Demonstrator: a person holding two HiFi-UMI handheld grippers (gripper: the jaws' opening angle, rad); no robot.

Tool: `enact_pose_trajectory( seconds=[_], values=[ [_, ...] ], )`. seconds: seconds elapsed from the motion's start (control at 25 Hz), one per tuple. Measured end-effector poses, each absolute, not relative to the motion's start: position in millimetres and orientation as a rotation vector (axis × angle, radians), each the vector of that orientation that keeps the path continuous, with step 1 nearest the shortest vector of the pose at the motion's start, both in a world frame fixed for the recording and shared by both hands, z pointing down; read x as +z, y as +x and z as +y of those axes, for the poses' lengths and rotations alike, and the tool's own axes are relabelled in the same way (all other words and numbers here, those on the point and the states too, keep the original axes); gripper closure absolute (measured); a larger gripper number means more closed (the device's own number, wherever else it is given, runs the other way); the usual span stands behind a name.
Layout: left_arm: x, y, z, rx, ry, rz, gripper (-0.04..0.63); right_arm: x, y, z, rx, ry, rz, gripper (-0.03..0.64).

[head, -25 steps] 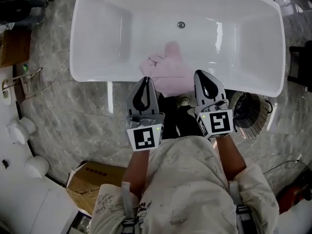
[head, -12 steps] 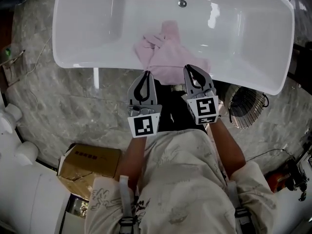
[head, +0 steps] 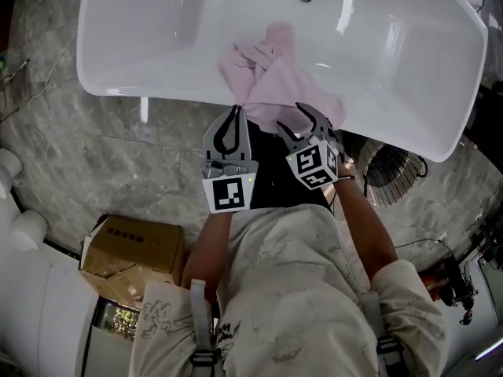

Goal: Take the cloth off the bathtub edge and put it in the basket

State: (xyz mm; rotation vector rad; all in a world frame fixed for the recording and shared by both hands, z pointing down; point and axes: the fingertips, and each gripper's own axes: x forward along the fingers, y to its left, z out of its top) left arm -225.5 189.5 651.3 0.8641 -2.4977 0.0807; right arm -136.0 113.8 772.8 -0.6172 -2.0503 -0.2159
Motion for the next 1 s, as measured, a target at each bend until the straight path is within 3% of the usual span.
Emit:
enact_pose_trajectory(
  seconds=[0.36, 0.76, 1.0],
  values=[
    [659, -235, 209, 0.056, 0.806, -2.490, 0.588, 825, -118, 131, -0.634, -0.818, -1.765, 0.305],
    [663, -247, 213, 0.037, 0.796, -2.486, 0.588, 846, -124, 130, -0.660, -0.810, -1.668, 0.307],
    [658, -249, 213, 0.035, 0.799, -2.493, 0.588, 841, -122, 128, -0.632, -0.846, -1.610, 0.356]
  ],
)
